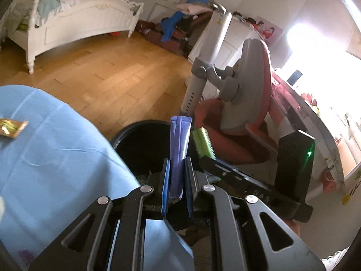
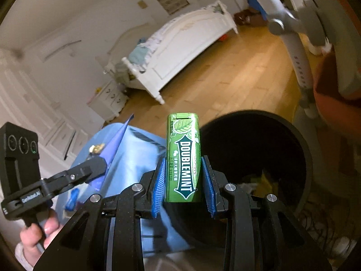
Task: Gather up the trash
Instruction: 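Carry the comb and gum box over the black bin and open both tools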
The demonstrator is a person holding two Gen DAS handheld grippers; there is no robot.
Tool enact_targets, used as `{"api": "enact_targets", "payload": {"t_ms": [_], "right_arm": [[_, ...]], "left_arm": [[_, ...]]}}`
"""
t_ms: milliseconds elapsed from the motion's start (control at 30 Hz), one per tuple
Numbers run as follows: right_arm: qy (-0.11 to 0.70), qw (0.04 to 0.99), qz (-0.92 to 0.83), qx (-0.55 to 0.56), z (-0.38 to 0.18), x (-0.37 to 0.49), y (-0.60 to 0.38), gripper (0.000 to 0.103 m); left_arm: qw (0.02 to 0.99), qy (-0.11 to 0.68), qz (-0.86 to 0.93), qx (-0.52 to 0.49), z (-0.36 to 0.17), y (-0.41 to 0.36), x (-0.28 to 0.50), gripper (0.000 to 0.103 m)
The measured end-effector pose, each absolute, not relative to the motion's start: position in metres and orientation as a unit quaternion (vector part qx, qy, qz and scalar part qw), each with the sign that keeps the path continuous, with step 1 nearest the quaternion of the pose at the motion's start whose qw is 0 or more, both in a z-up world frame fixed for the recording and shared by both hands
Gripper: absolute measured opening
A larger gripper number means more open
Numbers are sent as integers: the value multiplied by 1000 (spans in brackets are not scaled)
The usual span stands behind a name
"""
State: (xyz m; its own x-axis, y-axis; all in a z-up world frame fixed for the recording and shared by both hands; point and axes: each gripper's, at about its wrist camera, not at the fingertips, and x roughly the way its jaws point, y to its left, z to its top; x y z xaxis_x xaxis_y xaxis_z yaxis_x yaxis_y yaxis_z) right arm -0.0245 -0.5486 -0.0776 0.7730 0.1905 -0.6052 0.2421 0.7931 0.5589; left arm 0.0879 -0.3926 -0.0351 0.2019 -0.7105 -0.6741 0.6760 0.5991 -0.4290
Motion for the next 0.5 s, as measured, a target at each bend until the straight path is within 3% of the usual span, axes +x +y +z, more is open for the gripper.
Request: {"api": "enact_targets", "payload": {"t_ms": [500], "right_arm": [[368, 861, -25, 351, -121, -19, -565, 32]], "left_arm": [[761, 471, -445, 5, -57, -420, 85, 14]]}}
